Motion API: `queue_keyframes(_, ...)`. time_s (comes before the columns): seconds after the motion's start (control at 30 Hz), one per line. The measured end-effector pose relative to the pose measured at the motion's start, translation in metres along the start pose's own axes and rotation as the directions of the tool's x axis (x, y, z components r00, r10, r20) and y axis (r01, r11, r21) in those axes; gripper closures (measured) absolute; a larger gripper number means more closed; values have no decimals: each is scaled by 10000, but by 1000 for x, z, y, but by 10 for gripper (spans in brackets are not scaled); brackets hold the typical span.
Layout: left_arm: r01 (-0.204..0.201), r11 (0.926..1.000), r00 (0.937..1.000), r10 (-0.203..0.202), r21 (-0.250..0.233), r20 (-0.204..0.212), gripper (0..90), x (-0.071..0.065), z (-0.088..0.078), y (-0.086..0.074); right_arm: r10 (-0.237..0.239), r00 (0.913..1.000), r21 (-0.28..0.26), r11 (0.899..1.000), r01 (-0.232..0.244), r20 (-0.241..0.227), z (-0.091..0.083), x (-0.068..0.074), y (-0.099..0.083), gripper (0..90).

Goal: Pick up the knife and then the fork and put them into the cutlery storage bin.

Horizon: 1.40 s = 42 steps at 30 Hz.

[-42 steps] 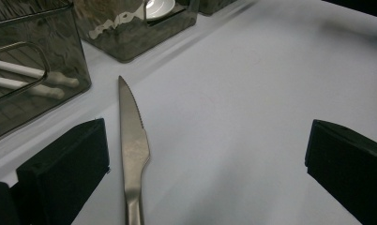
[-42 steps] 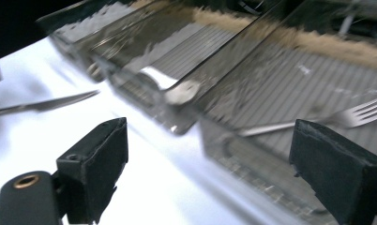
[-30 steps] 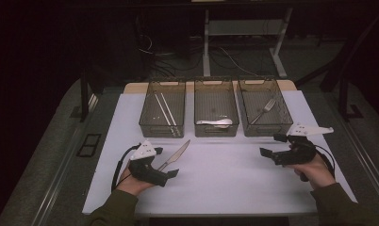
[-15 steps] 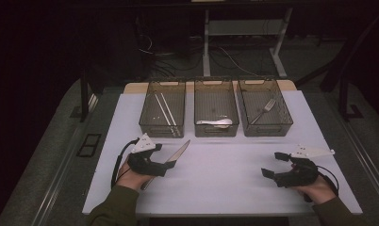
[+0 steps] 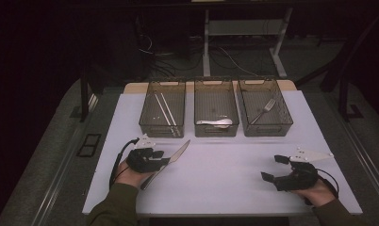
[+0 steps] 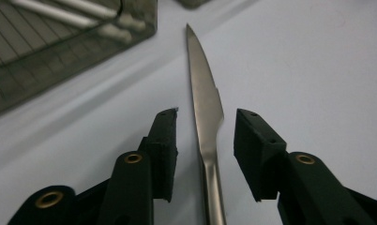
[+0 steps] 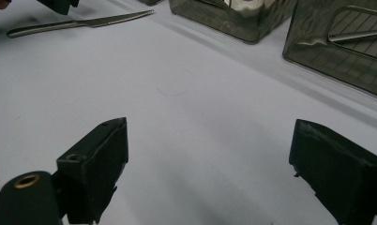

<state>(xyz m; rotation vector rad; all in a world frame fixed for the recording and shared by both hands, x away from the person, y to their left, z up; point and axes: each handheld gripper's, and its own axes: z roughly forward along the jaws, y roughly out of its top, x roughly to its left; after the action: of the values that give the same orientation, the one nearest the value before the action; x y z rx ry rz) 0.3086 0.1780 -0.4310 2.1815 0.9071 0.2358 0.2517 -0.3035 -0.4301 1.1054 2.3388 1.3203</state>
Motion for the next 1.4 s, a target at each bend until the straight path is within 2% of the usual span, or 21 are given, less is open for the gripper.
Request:
queue_keyframes(0.2,36,9996,10000,-38,264,53,635,-4,-4,-7,10,10000,16,10000,-10,20,1,0,0,120)
queue_keyframes(0.4,63,9974,9999,-52,712,-155,670,-7,-4,-13,-94,9999,60,9999,93,107,1,0,-1,120)
queue_keyframes(0.47,61,9976,9999,-53,685,-121,682,-6,-4,-13,-90,9999,80,9999,89,119,1,0,-1,120)
queue_keyframes(0.57,-50,9961,9999,60,877,-115,709,-7,-1,-13,-131,9998,132,9998,130,115,1,0,-1,120)
queue_keyframes(0.63,-200,9954,9994,225,940,-261,725,-9,0,-13,-131,9999,129,9998,129,112,1,0,-1,120)
queue_keyframes(0.7,-438,9945,9980,480,956,-423,742,-11,1,-14,-133,9999,135,9998,131,101,1,0,-1,120)
queue_keyframes(1.1,-684,9905,9962,742,1194,-453,793,-12,2,-11,-262,9996,204,9995,261,70,2,1,0,120)
queue_keyframes(1.27,-617,9906,9965,680,1218,-480,794,-12,2,-9,-282,9996,198,9994,281,44,2,1,0,120)
queue_keyframes(1.4,-629,9935,9972,665,947,-349,794,-14,-2,-8,-245,9997,188,9995,244,51,2,1,0,120)
